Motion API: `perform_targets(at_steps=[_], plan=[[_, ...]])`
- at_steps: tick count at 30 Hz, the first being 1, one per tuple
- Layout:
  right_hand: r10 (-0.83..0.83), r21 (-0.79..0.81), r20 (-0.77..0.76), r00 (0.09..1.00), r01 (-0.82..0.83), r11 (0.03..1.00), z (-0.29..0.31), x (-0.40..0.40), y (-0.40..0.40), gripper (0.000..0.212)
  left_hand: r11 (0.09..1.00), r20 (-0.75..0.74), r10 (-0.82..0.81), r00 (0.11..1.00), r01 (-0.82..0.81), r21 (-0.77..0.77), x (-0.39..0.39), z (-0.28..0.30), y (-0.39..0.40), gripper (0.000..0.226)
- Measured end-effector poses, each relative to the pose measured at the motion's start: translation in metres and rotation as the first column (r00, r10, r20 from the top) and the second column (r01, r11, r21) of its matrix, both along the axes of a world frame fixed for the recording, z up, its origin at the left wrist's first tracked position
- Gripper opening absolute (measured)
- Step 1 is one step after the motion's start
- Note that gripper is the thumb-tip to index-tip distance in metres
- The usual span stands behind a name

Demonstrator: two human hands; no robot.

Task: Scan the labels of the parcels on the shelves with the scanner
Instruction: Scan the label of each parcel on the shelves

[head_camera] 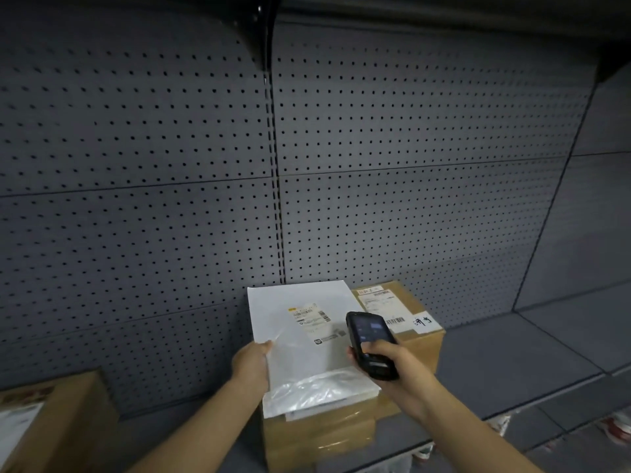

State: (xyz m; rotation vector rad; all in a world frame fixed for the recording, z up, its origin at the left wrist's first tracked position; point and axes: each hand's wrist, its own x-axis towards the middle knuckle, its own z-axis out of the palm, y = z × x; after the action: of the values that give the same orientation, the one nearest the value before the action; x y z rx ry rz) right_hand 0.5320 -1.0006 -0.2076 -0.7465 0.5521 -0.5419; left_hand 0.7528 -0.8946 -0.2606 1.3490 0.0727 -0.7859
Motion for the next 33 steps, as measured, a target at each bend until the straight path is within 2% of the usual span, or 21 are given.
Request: perform_targets(at_steps=[2, 4, 8, 12, 15, 19, 25, 28, 30, 33], plan=[[0.012, 0.013, 0.008, 1.0, -0.012, 1.0, -0.003, 0.007, -0.003, 0.059, 0.998, 0.022, 0.048, 0.999, -0.048, 0.035, 0.004, 0.001, -0.004, 0.007], [0.015, 0.023, 0.001, 1.0, -0.015, 1.0, -0.003, 0.011, -0.004, 0.054, 0.996, 0.019, 0.079, 0.997, -0.08, 0.043, 0.006, 0.002, -0.007, 0.01], [0.024, 0.029, -0.003, 1.0, -0.024, 0.999, -0.005, 0.017, -0.004, 0.064, 0.996, -0.041, 0.082, 0.996, -0.081, 0.021, 0.012, -0.004, -0.002, 0.01], [0.074, 0.041, 0.039, 0.997, -0.075, 0.996, -0.005, 0.027, -0.003, 0.059, 0.998, 0.019, 0.058, 0.998, -0.058, -0.011, 0.016, -0.002, 0.013, 0.011], [0.12, 0.044, 0.074, 0.99, -0.123, 0.991, -0.002, 0.044, 0.009, 0.054, 0.991, 0.038, 0.113, 0.993, -0.109, -0.082, 0.025, 0.005, 0.032, 0.042], [0.195, 0.032, 0.124, 0.973, -0.2, 0.979, 0.002, 0.071, 0.038, 0.06, 0.984, 0.056, 0.169, 0.984, -0.165, -0.067, 0.048, 0.013, 0.073, 0.045], [0.337, 0.018, 0.149, 0.93, -0.343, 0.939, 0.008, 0.128, 0.112, 0.057, 0.977, 0.174, 0.201, 0.964, -0.211, 0.041, 0.097, 0.012, 0.163, 0.041], [0.41, 0.051, 0.123, 0.904, -0.418, 0.907, -0.001, 0.165, 0.159, 0.058, 0.962, 0.23, 0.223, 0.947, -0.253, 0.107, 0.123, 0.009, 0.221, 0.029], [0.426, 0.097, 0.075, 0.902, -0.432, 0.897, -0.013, 0.191, 0.193, 0.061, 0.954, 0.295, 0.192, 0.936, -0.248, 0.168, 0.139, 0.006, 0.263, 0.026], [0.402, 0.169, -0.007, 0.916, -0.395, 0.903, -0.036, 0.232, 0.248, 0.066, 0.926, 0.396, 0.088, 0.914, -0.222, 0.305, 0.171, -0.001, 0.328, 0.034]])
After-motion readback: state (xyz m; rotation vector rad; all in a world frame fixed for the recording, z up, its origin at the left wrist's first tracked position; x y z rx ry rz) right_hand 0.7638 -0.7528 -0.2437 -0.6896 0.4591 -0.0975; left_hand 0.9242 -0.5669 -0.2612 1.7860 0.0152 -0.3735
